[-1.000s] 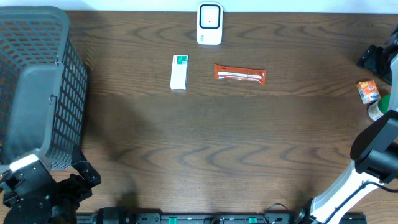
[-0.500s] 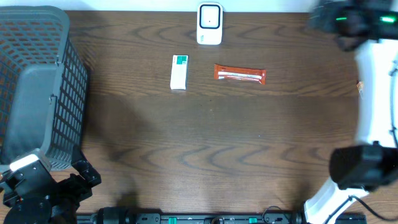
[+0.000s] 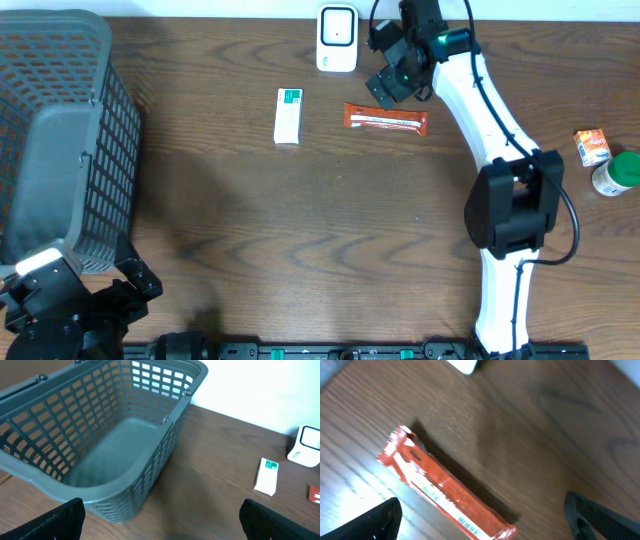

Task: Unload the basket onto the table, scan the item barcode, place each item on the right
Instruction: 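Move the right gripper left over the orange snack bar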

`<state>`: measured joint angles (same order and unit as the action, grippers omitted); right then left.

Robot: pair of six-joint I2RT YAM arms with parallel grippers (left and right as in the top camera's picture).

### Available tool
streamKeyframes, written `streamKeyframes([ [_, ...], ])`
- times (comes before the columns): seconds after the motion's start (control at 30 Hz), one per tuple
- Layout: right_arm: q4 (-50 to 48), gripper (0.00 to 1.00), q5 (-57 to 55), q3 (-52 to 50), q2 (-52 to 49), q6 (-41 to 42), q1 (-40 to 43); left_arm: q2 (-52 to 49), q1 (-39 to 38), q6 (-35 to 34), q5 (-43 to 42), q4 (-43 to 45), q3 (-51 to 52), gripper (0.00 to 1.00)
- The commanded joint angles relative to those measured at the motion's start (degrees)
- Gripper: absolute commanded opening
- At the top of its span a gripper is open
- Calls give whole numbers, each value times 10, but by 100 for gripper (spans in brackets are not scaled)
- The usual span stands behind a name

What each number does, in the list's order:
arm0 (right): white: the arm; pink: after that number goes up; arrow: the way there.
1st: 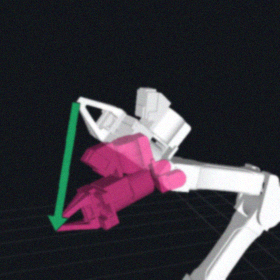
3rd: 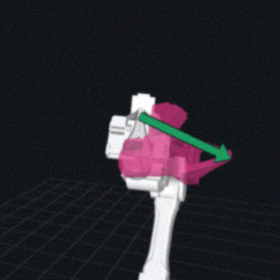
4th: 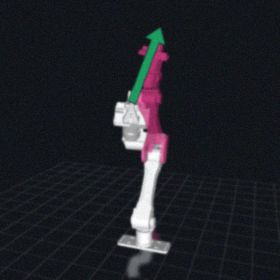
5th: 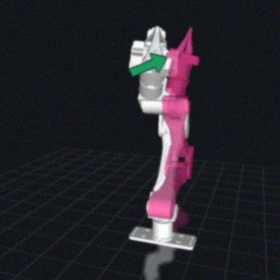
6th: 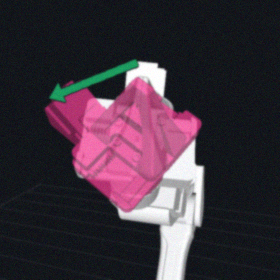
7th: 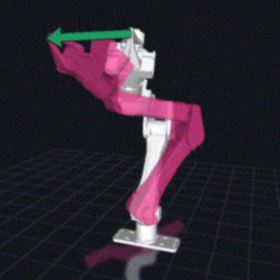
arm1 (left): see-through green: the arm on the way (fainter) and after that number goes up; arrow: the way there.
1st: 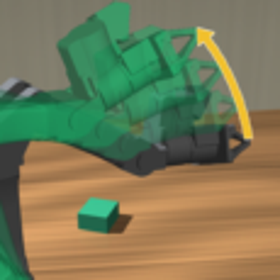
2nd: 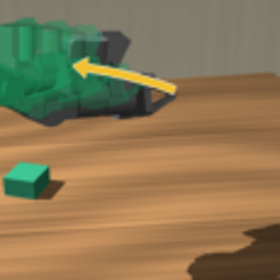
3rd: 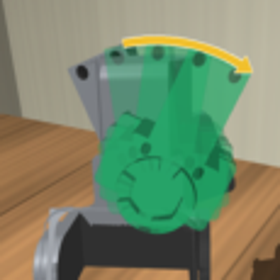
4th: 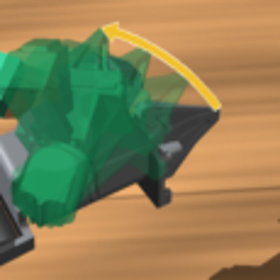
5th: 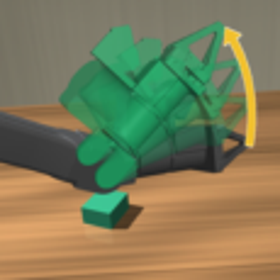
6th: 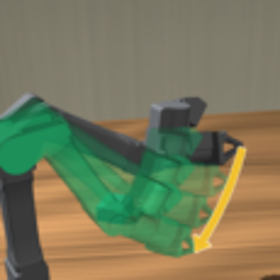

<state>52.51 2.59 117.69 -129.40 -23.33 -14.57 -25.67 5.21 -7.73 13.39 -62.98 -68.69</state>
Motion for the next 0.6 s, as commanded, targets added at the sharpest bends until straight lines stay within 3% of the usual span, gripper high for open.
streamKeyframes([
  [0.0,12,99,9,4,-41,-24,10,-1,2,-5,-3,0,2,100],
  [0.23,60,99,41,4,-81,-61,5,-1,2,-5,-3,0,2,100],
  [0.57,53,99,61,4,-83,-76,13,-1,2,-5,-3,0,2,100],
])
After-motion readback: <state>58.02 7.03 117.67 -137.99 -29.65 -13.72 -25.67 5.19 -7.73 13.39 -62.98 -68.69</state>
